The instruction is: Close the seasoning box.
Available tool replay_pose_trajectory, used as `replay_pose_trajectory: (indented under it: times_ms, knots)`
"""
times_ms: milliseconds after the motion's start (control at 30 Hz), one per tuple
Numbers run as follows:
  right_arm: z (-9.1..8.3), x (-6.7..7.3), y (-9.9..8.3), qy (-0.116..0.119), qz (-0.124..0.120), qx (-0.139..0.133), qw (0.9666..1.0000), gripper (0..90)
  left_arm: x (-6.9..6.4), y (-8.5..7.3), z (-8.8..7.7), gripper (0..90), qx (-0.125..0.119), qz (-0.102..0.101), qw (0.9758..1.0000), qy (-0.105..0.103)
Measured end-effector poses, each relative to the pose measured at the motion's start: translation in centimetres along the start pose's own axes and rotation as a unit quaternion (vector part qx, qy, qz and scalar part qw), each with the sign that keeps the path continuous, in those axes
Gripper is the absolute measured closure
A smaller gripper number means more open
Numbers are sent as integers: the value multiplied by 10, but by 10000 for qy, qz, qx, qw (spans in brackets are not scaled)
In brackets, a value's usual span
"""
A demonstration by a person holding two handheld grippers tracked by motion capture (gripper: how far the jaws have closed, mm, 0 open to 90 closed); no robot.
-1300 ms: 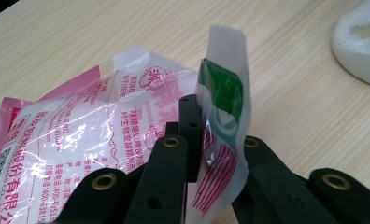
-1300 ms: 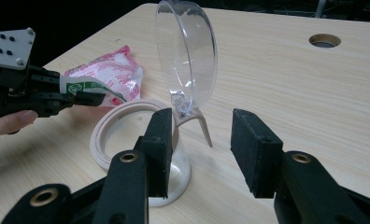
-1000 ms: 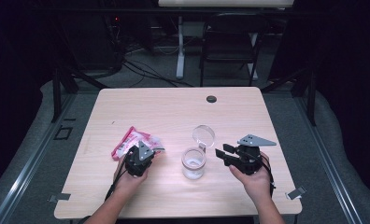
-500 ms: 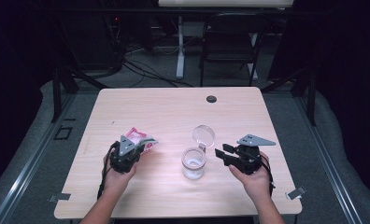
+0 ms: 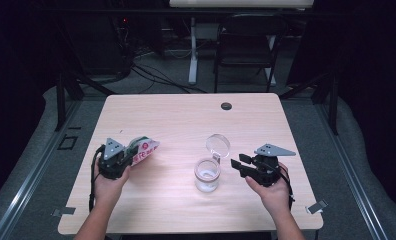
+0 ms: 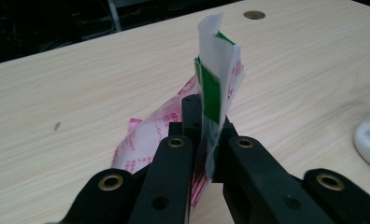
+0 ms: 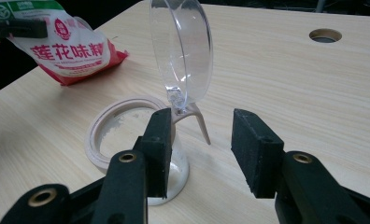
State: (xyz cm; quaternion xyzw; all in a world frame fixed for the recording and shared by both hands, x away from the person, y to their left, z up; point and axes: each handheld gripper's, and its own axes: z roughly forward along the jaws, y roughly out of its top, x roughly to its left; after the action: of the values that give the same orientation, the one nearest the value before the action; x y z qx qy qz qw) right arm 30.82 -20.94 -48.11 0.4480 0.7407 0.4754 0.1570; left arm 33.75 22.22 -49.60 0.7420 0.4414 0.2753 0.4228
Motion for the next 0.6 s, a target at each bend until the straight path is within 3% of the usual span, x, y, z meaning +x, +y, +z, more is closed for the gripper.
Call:
replay_pose_trajectory:
  times_ms: [233, 467, 600]
  knots:
    - [0, -3, 0, -16, 41, -12, 10000, 581, 21, 12, -1, 900, 17, -192, 9998, 63]
    - [3, -4, -1, -12, 72, -53, 10000, 579, 37, 31, 0, 900, 175, 35, 9998, 102]
    - [2, -5, -1, -47, 75, -78, 9999, 579, 45, 40, -2, 900, 123, -57, 9998, 115]
